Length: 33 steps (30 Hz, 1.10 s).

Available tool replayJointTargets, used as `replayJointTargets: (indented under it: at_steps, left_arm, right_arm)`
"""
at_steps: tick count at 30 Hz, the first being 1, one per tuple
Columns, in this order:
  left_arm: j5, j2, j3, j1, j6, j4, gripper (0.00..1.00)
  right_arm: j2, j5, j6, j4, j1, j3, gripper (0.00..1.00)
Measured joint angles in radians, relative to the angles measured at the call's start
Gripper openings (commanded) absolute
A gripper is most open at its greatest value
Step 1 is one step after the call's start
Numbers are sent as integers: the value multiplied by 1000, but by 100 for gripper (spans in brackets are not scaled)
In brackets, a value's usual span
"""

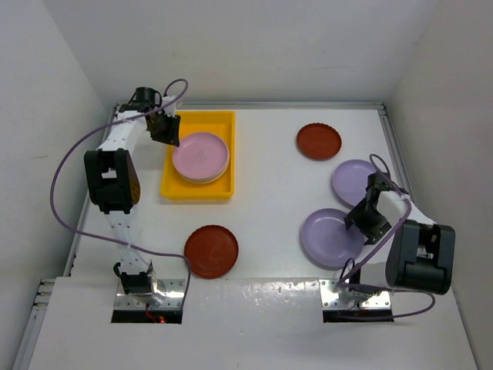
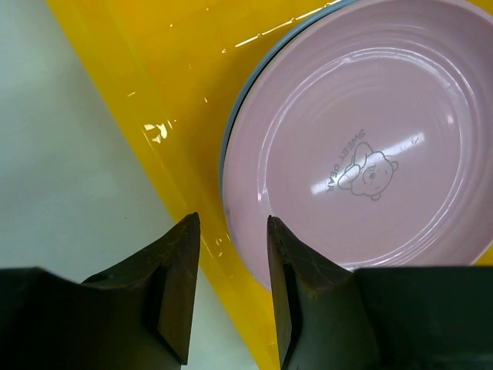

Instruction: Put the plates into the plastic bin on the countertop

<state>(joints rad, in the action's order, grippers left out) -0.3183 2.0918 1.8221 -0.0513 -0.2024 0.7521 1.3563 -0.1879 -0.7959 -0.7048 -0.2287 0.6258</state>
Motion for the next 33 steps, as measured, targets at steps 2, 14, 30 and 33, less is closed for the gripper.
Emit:
replayJointTargets:
  at_steps: [2, 14, 30, 33]
  left_arm:
    - [0, -7, 0, 0, 0, 0, 43]
    - [2, -37, 10, -10, 1, -2, 44]
    - [16, -90, 7, -85, 6, -2, 44]
    - [16, -99, 6, -115, 16, -2, 44]
  right_arm:
    - [3, 12, 10, 23, 17, -29, 57]
    - [94, 65, 109, 95, 357, 75, 0]
    - [312, 19, 161, 90, 549, 846, 0]
    - [390, 31, 161, 91, 590, 990, 0]
